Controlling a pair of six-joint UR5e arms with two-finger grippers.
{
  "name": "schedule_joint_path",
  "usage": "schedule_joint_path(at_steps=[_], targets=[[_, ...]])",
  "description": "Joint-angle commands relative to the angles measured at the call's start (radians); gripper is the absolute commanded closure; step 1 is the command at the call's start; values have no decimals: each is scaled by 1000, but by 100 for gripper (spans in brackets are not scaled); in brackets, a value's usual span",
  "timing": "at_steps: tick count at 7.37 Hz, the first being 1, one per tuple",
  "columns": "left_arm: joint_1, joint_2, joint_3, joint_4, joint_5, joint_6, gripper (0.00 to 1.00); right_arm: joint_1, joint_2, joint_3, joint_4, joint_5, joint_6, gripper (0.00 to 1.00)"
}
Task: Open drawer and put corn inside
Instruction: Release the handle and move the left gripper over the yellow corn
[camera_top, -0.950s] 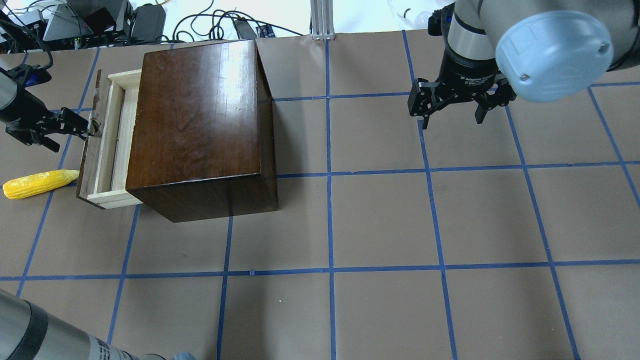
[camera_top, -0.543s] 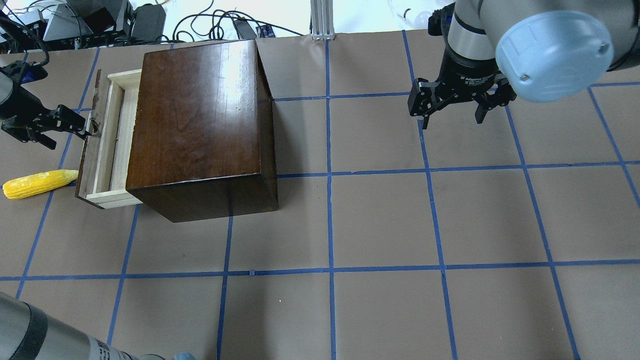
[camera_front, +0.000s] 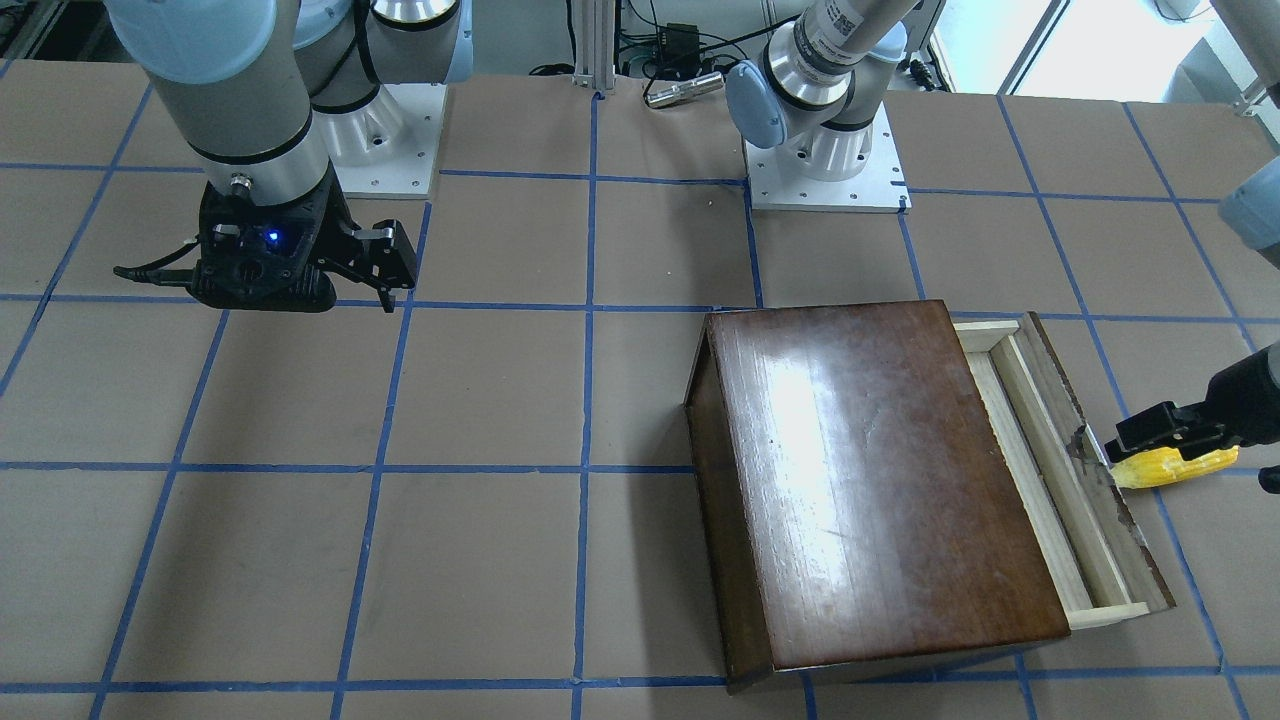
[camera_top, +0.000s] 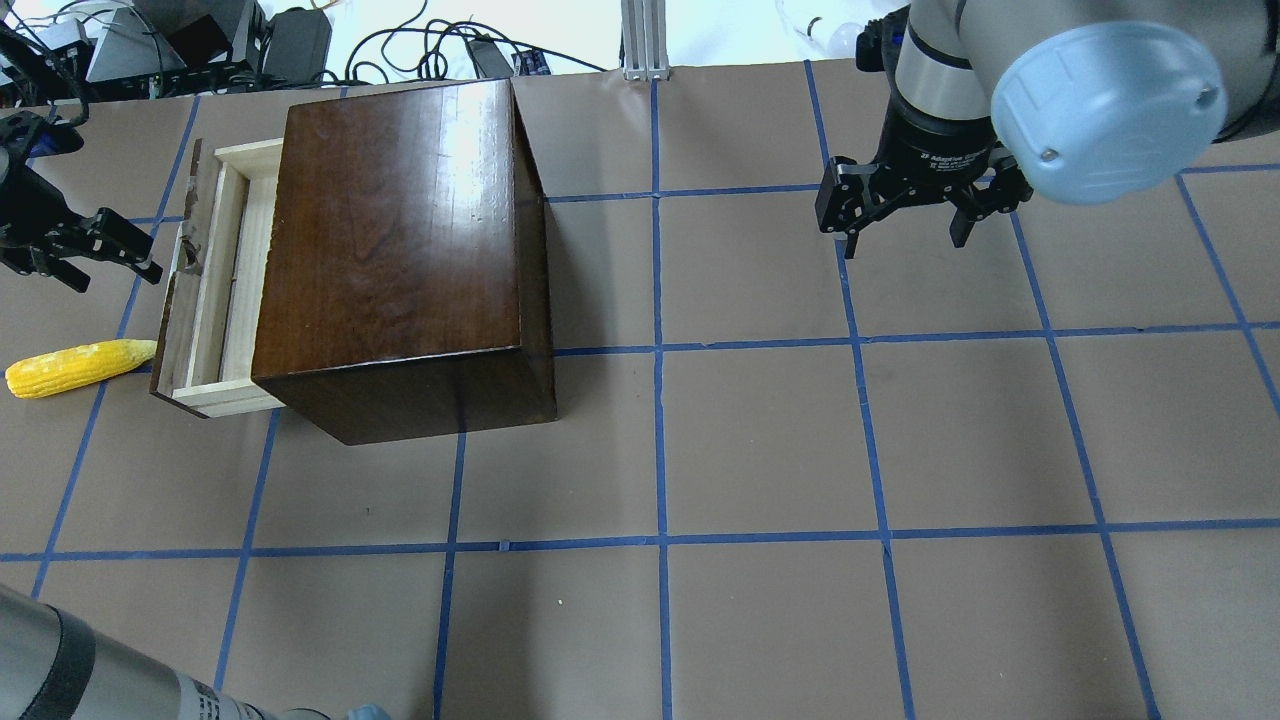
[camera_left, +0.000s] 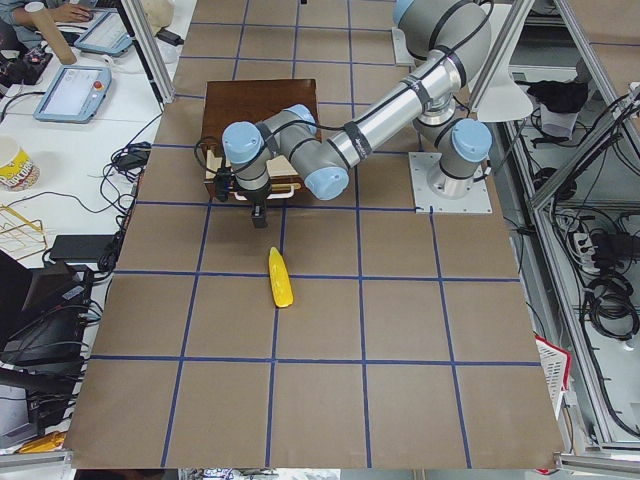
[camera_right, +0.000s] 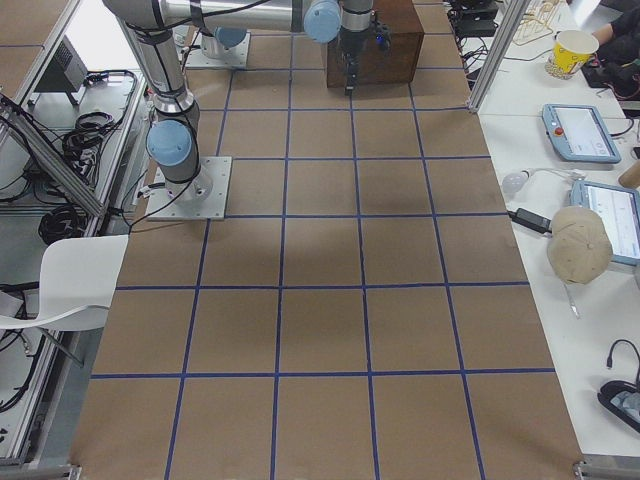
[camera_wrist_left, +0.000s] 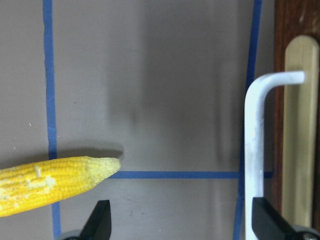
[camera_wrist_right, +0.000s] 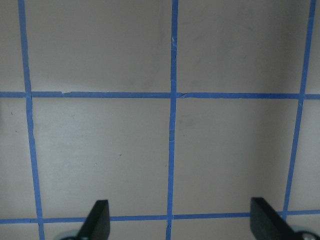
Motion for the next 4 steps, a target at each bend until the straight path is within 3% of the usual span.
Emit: schedule_joint_path(at_steps=[1, 4], targets=[[0, -1, -1, 6, 133, 214, 0, 0, 0, 0, 0, 0, 0, 0], [23, -13, -16, -1, 166, 592, 0, 0, 0, 0, 0, 0, 0, 0]])
